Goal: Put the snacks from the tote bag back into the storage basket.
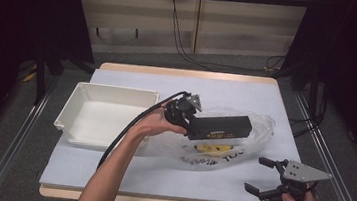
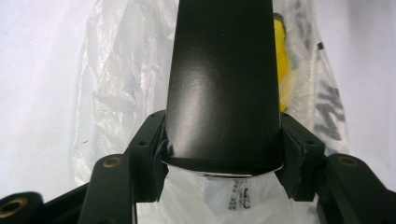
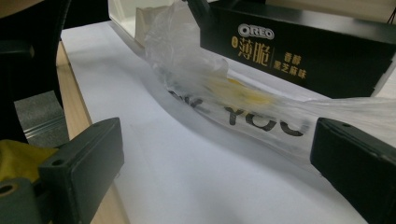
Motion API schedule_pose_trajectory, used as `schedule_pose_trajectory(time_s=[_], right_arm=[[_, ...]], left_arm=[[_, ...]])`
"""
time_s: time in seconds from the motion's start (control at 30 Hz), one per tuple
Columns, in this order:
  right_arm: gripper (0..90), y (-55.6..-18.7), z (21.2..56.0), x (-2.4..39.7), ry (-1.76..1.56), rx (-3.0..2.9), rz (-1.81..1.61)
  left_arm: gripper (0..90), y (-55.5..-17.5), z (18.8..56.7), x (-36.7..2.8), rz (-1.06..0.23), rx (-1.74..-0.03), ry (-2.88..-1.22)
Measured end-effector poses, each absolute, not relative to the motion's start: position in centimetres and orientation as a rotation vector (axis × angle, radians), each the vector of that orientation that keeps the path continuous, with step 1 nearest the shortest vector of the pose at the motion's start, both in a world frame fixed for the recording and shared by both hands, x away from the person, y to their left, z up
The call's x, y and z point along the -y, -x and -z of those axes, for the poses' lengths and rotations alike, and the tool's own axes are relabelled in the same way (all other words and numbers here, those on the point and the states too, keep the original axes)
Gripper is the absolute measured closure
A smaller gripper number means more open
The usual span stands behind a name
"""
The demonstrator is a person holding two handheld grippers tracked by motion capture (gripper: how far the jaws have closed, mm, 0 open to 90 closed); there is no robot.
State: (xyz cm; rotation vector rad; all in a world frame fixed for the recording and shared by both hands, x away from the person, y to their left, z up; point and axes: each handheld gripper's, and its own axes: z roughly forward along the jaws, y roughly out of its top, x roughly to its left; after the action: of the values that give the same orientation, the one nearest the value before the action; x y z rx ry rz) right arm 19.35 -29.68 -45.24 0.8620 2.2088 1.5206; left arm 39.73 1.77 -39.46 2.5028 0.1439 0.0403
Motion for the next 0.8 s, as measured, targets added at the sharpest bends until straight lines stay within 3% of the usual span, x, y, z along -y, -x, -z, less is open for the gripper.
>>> schedule_pose_trajectory(time_s=[0.8], right_arm=[[2.0, -19.8, 45.5, 29.5, -0.835, -2.215, -1.487]], left_arm=[[43.2, -38.0, 36.7, -5.9, -0.065, -0.158, -2.419]])
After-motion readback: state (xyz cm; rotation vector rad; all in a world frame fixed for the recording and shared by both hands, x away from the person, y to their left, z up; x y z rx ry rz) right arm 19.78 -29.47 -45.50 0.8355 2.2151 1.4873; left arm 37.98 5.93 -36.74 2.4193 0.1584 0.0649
